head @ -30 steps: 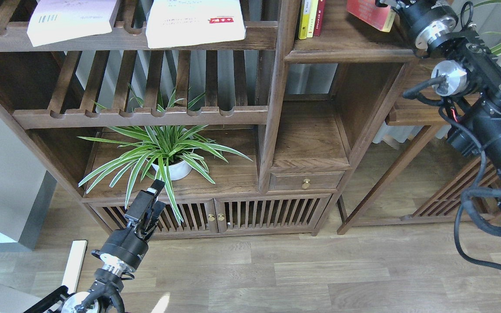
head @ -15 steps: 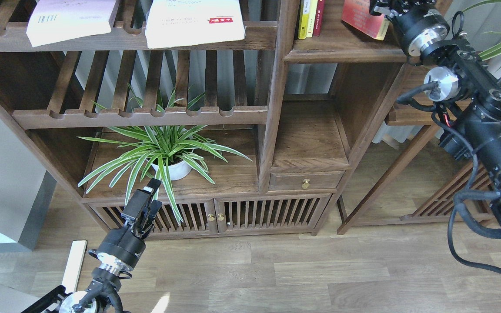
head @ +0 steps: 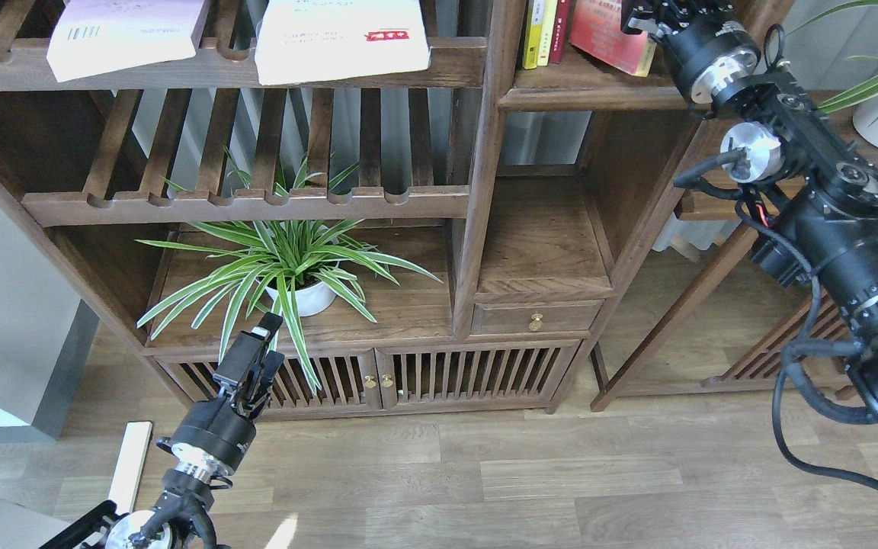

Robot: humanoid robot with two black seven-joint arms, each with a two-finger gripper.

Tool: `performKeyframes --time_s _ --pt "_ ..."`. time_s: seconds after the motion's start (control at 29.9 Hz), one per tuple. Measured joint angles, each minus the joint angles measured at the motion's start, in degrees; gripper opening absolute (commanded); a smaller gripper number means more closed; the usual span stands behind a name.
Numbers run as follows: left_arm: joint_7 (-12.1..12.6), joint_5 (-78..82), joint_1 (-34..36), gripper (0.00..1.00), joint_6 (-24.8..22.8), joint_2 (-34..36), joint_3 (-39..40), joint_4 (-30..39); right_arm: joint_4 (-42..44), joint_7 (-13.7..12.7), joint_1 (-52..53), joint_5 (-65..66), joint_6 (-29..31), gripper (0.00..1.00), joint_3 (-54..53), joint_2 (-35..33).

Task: Organize books on shelf
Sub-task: 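Lower the paperback into the upper compartment beside the upright books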

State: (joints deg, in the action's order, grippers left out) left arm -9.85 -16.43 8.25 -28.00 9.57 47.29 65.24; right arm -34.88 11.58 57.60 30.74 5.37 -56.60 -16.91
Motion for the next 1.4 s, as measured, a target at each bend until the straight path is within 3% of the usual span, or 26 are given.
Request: performKeyframes --time_s 0.27,0.64,0.97,1.4 --pt "0.00 0.00 0.17 0.99 0.00 -0.03 0.09 -0.13 -1.59 -0.25 0.04 -0.25 -0.01 0.28 0.09 0.82" --pt "0.00 0.00 0.51 0.99 0.00 -0.17 0.09 -0.26 -7.87 -3.35 -2.07 -0.39 -0.36 0.36 -0.01 -0.87" --pt "0.00 -0.09 0.57 0.99 0.00 -0.08 0.09 -0.26 -12.26 -5.17 -2.13 -0.51 -2.24 0.36 -0.95 -1.82" --pt "0.08 -0.05 0.49 0.99 0.00 -0.16 0.01 -0.20 -23.61 -7.42 -4.29 -0.70 -9.28 0.43 -0.90 -3.61"
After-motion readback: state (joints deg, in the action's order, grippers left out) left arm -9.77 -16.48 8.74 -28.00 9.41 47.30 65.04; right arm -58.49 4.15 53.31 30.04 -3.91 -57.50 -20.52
